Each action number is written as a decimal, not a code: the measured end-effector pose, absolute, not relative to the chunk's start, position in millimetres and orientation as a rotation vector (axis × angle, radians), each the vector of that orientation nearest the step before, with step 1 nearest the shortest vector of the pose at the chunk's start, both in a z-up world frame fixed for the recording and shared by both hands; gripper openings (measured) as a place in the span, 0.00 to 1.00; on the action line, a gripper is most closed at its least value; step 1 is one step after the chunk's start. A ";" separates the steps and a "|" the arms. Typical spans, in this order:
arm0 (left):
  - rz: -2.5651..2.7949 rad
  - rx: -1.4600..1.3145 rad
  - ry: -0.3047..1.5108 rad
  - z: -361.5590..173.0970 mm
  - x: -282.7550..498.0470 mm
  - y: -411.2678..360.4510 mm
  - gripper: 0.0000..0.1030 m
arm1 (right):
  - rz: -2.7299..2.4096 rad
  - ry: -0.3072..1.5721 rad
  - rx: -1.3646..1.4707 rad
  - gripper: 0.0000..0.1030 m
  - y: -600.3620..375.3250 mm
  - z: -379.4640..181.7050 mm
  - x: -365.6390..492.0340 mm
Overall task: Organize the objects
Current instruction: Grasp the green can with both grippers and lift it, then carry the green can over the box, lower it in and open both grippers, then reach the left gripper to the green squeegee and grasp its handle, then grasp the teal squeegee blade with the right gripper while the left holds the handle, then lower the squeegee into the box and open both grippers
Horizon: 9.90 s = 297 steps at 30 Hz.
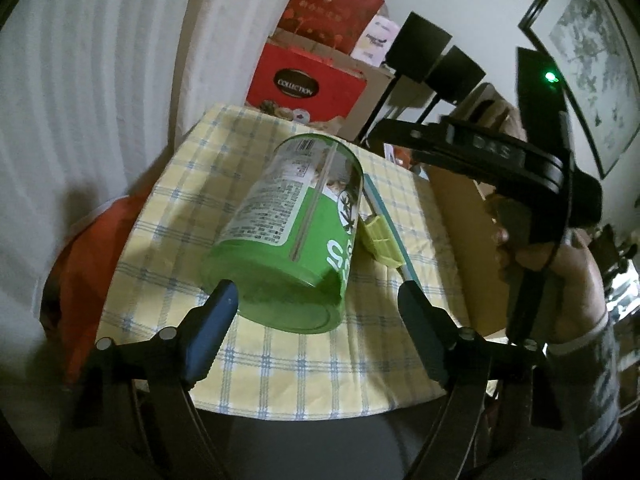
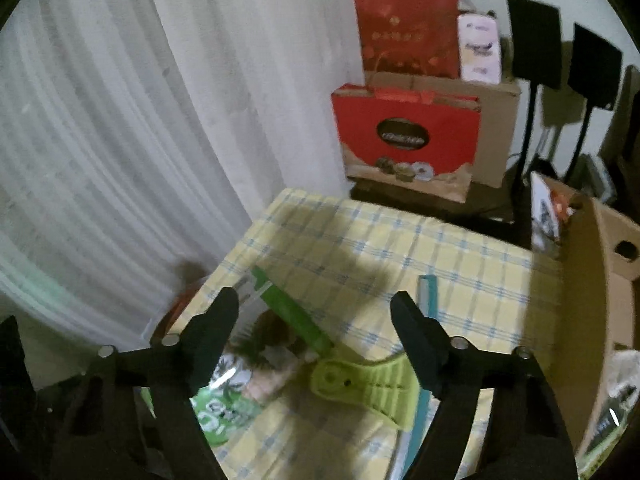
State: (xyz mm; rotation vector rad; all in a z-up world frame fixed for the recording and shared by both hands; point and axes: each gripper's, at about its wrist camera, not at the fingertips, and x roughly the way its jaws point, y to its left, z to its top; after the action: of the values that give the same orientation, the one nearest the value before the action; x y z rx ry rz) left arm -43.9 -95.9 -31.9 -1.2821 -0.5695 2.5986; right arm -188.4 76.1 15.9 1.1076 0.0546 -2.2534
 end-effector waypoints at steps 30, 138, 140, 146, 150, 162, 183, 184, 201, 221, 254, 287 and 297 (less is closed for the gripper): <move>2.616 -1.296 -0.680 -54.5 -69.7 -119.4 0.68 | -2.025 -0.054 1.180 0.56 52.4 -22.4 -197.8; 2.500 -1.289 -0.136 17.7 -183.0 46.6 0.98 | -2.693 0.005 1.105 0.99 282.6 70.5 -185.2; 2.502 -1.307 -0.165 11.4 -178.9 31.2 0.98 | -2.672 0.020 1.101 0.99 269.2 69.0 -180.5; 2.490 -1.400 -0.230 -15.6 -163.0 -3.5 0.98 | -2.598 0.033 1.126 0.99 233.4 57.9 -172.4; 2.467 -1.455 -0.320 -34.1 -156.3 -22.6 0.98 | -2.566 0.060 1.140 0.99 213.0 49.7 -165.8; 2.430 -1.511 -0.429 -53.9 -153.1 -34.5 0.96 | -2.487 0.123 1.207 0.99 173.3 14.3 -142.1; 2.335 -1.587 -0.473 -82.6 -160.7 -18.4 0.52 | -2.441 0.139 1.283 0.82 162.4 -30.4 -118.8; 2.330 -1.588 -0.485 -83.9 -161.3 -18.3 0.51 | -2.444 0.137 1.286 0.82 162.7 -32.0 -119.0; 2.343 -1.616 -0.537 -109.2 -165.1 -35.2 0.28 | -2.445 0.149 1.294 0.81 161.5 -42.0 -119.0; 2.315 -1.607 -0.543 -107.2 -172.0 -35.9 0.27 | -2.274 0.022 1.468 0.27 153.4 -87.2 -128.8; 2.353 -1.270 -0.377 17.1 -162.8 45.1 0.12 | -2.452 -0.025 1.183 0.20 229.7 9.1 -97.8; 2.137 -1.235 -0.020 20.7 -181.9 279.9 0.10 | -2.787 -0.332 1.223 0.20 402.4 2.3 -70.6; 2.128 -1.275 0.105 4.9 -201.6 302.1 0.11 | -2.793 -0.377 1.289 0.23 401.7 -13.5 -82.2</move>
State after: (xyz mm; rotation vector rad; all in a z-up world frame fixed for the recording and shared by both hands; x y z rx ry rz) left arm -201.6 302.1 4.9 -1.2753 0.1054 2.1279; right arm -82.2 401.7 -13.5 1.2891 -0.3773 -2.7929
